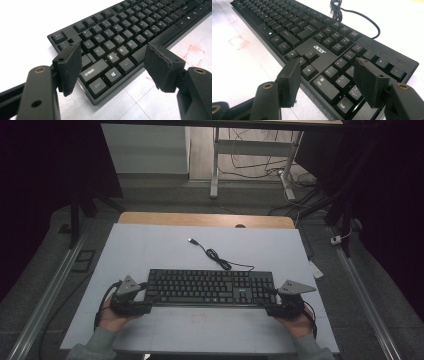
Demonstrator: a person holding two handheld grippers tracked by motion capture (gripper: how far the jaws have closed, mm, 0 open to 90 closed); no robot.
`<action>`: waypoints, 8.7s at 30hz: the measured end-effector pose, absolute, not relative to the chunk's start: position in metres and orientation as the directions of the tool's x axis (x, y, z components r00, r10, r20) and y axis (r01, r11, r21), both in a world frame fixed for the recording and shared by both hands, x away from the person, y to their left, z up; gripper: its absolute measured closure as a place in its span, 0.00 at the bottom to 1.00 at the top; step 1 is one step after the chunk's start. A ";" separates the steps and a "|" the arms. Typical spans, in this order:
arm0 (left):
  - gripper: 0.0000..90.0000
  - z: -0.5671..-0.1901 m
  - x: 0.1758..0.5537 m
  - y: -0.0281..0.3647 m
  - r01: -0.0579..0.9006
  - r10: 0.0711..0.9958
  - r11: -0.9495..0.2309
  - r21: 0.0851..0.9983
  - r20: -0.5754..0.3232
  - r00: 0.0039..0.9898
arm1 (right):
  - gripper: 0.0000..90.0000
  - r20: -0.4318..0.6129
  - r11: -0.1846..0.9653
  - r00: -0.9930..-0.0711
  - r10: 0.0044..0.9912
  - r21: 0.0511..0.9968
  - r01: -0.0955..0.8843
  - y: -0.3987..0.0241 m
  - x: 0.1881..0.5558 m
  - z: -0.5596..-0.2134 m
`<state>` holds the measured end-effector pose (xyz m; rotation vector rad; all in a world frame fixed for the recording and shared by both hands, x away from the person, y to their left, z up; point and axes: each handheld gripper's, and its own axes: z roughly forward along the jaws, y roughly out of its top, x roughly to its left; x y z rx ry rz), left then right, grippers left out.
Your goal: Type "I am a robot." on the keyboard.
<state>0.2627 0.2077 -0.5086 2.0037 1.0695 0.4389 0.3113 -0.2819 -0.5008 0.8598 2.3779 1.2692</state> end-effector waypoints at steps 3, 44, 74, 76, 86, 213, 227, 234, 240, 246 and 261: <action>0.34 -0.509 0.263 0.208 0.533 0.811 -0.319 0.784 -0.065 0.581 | 0.43 0.009 0.426 -0.773 0.634 0.830 0.359 -0.282 0.311 -0.501; 0.33 -0.507 0.267 0.203 0.533 0.812 -0.320 0.783 -0.064 0.581 | 0.45 0.020 0.401 -0.777 0.629 0.848 0.346 -0.262 0.314 -0.491; 0.35 -0.507 0.270 0.206 0.559 0.821 -0.289 0.777 -0.100 0.563 | 0.47 0.029 0.404 -0.820 0.572 0.860 0.312 -0.205 0.330 -0.479; 0.35 -0.507 0.270 0.206 0.559 0.821 -0.289 0.777 -0.099 0.562 | 0.47 0.030 0.405 -0.825 0.564 0.861 0.308 -0.199 0.331 -0.478; 0.36 -0.506 0.270 0.206 0.560 0.824 -0.280 0.780 -0.104 0.557 | 0.47 0.027 0.419 -0.852 0.524 0.863 0.284 -0.168 0.338 -0.474; 0.90 -0.521 0.285 0.207 0.593 0.840 -0.324 0.737 -0.064 0.539 | 0.76 0.054 0.489 -0.874 0.482 0.812 0.320 -0.109 0.377 -0.498; 0.59 -0.517 0.284 0.211 0.588 0.849 -0.269 0.763 -0.101 0.519 | 0.63 0.051 0.490 -0.874 0.484 0.811 0.319 -0.117 0.371 -0.497; 0.53 -0.516 0.284 0.213 0.592 0.845 -0.256 0.764 -0.122 0.521 | 0.63 0.041 0.480 -0.862 0.506 0.816 0.321 -0.131 0.365 -0.493; 0.49 -0.514 0.284 0.215 0.593 0.841 -0.244 0.767 -0.137 0.524 | 0.63 0.033 0.473 -0.845 0.533 0.817 0.330 -0.150 0.361 -0.491; 0.44 -0.511 0.285 0.213 0.596 0.830 -0.248 0.764 -0.149 0.537 | 0.63 0.028 0.463 -0.828 0.560 0.818 0.341 -0.173 0.354 -0.491; 0.40 -0.484 0.295 0.189 0.544 0.734 -0.344 0.766 -0.142 0.664 | 0.63 0.012 0.458 -0.816 0.578 0.823 0.337 -0.192 0.346 -0.489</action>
